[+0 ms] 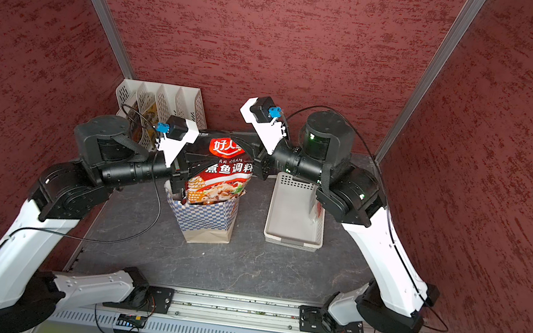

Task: Place the condiment packets inside the bag
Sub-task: Adjust the condiment packet, then place the condiment packet in the paper bag.

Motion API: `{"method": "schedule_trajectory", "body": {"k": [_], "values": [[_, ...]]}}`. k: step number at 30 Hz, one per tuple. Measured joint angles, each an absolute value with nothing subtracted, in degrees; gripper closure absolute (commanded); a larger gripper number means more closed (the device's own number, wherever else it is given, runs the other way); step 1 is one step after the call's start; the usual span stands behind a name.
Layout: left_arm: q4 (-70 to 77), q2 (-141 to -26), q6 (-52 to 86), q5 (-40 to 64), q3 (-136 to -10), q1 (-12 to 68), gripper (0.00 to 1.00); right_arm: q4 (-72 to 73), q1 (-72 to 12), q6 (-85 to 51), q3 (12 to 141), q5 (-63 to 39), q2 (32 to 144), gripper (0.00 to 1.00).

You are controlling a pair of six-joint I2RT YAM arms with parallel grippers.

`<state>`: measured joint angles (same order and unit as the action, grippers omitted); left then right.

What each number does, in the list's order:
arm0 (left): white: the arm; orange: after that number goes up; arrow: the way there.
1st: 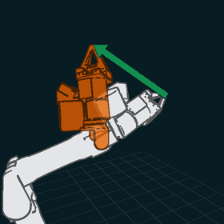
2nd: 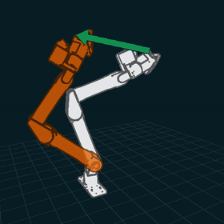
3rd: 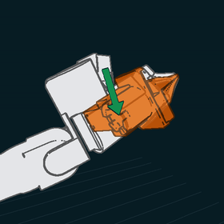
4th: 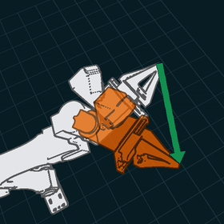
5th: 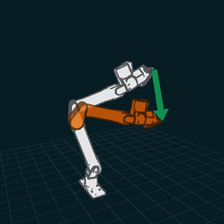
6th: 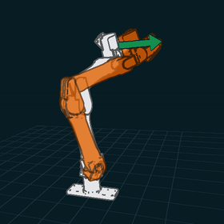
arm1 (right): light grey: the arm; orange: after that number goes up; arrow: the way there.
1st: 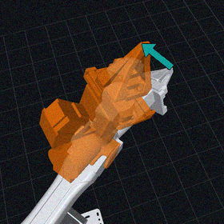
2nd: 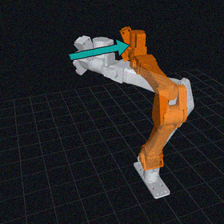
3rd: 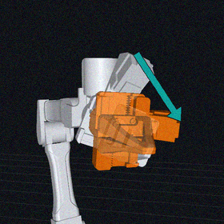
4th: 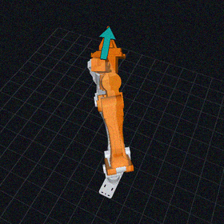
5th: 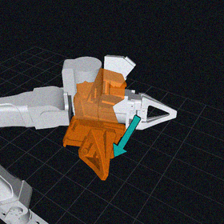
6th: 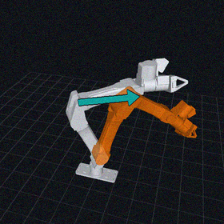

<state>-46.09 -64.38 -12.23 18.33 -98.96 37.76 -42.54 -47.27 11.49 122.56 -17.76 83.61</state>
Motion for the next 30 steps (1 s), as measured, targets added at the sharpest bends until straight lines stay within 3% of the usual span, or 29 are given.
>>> {"method": "schedule_trajectory", "body": {"k": [4, 8, 18, 30], "values": [[-42.59, -62.37, -8.32, 6.15, -95.5, 37.85, 1.0, -41.15, -47.27, 9.08, 122.56, -14.37, 83.55, 0.42], [-35.07, -57.84, -4.91, -5.65, -88.68, 37.58, 1.0, -38.74, -47.27, 5.58, 119.15, -7.9, 81.82, 0.35], [-18.57, -52.84, -2.15, -21.52, -82.37, 36.82, 1.0, -34.24, -47.27, -0.3, 103.7, 2.0, 72.97, 0.35], [-8.69, -55.88, 0.86, -21.69, -68.45, 31.81, 1.0, -30.94, -47.27, -4.84, 90.43, 7.27, 63.66, 0.35]]}}
